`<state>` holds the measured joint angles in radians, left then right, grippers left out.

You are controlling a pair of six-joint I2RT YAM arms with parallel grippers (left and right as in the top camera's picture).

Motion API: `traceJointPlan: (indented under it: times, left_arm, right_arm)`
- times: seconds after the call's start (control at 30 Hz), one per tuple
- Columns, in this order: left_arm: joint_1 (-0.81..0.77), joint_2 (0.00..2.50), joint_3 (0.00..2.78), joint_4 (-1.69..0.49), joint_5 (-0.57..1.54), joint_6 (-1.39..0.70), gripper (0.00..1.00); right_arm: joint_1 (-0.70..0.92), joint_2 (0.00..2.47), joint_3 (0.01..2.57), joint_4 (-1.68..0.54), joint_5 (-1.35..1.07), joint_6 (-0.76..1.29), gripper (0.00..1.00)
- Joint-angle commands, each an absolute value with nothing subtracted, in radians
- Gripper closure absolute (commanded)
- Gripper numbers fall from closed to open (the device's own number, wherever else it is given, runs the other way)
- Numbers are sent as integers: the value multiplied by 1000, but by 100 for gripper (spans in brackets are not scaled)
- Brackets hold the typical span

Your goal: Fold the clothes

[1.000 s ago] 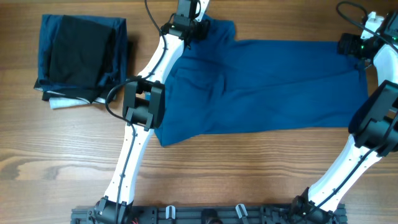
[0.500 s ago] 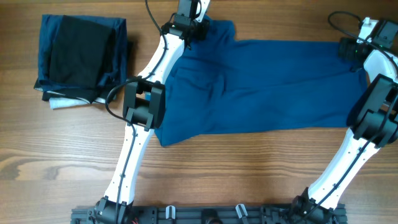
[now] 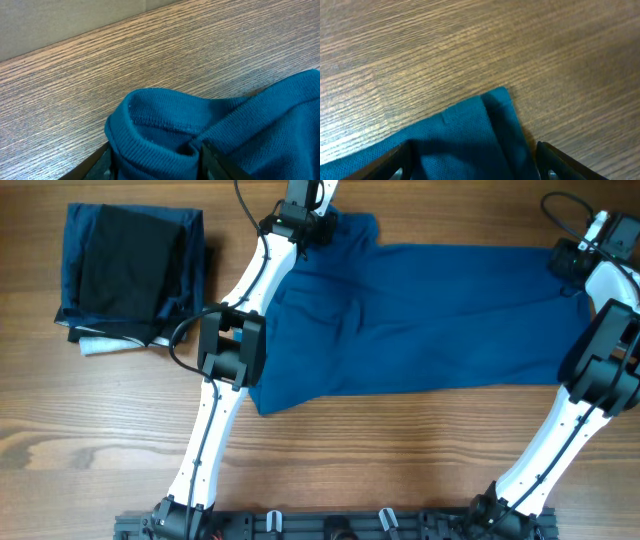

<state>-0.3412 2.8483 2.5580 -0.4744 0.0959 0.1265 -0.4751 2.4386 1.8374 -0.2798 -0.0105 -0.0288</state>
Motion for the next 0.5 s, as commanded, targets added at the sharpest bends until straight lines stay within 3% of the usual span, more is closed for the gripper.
traceJointPlan:
  times: [0.0,0.2,0.23,0.27,0.3,0.47]
  left_arm:
    - [-346,2889,2538,-517,100,123,49]
    - [-346,2889,2538,-519,100,123,52]
    - [-345,2889,2538,-521,100,123,53]
    - [-345,2889,2538,-521,100,123,56]
    - [-345,2889,2538,-521,100,123,58]
    - [-345,2889,2538,-533,100,123,62]
  right_arm:
    - [-497,2499,1838,-289,-27,27,21]
    - [-498,2560,1838,-269,-64,25,31]
    - [-498,2563,1838,-267,-81,21,38]
    - [-498,2563,1838,-265,-90,-2,53]
    - [-497,2561,1839,-262,-91,-30,59]
    - [-497,2560,1839,-294,-66,-114,71]
